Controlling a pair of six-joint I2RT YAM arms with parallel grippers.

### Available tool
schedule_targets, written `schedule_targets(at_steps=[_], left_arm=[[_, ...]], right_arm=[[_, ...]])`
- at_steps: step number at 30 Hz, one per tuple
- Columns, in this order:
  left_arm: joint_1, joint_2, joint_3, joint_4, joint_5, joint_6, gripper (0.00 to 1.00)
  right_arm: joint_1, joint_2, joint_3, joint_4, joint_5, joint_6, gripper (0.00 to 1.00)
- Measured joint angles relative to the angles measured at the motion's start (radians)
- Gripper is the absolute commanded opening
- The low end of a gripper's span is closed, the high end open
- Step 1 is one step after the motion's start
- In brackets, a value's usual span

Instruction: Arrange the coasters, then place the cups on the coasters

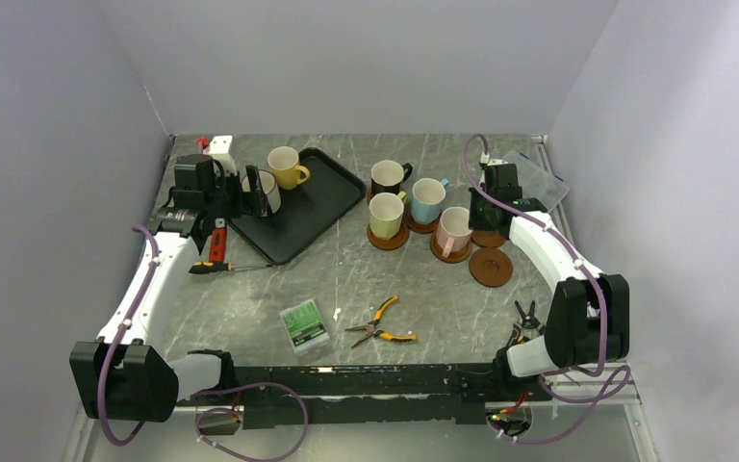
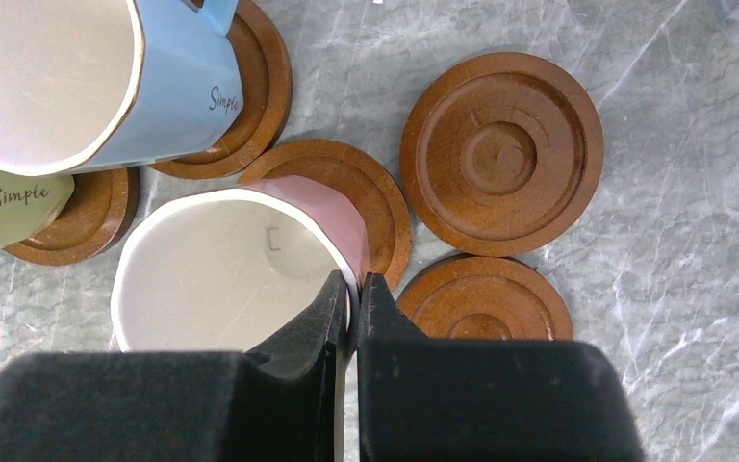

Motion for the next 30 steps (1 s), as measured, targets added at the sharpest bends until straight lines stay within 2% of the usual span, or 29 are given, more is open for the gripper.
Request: schedule_targets(at_steps=[11,19,27,30], left_arm=[[0.0,0.0,0.0,0.0,0.0,0.0,0.92],[0.0,0.0,-0.004,0.0,0.0,0.0,0.92],[0.0,0.0,-0.006,0.0,0.0,0.0,0.92],[0.0,0.0,-0.006,0.0,0.0,0.0,0.92]], right_arm=[[0.004,0.002,0.0,0.002,0.026,0.014,0.02],[0.005,0.002,0.0,0.008,0.027,0.037,0.31],[0.005,0.002,0.0,0.013,0.026,0.049,0.49],[0.005,-0.003,0.003,0.01,0.022,0.054,0.67]])
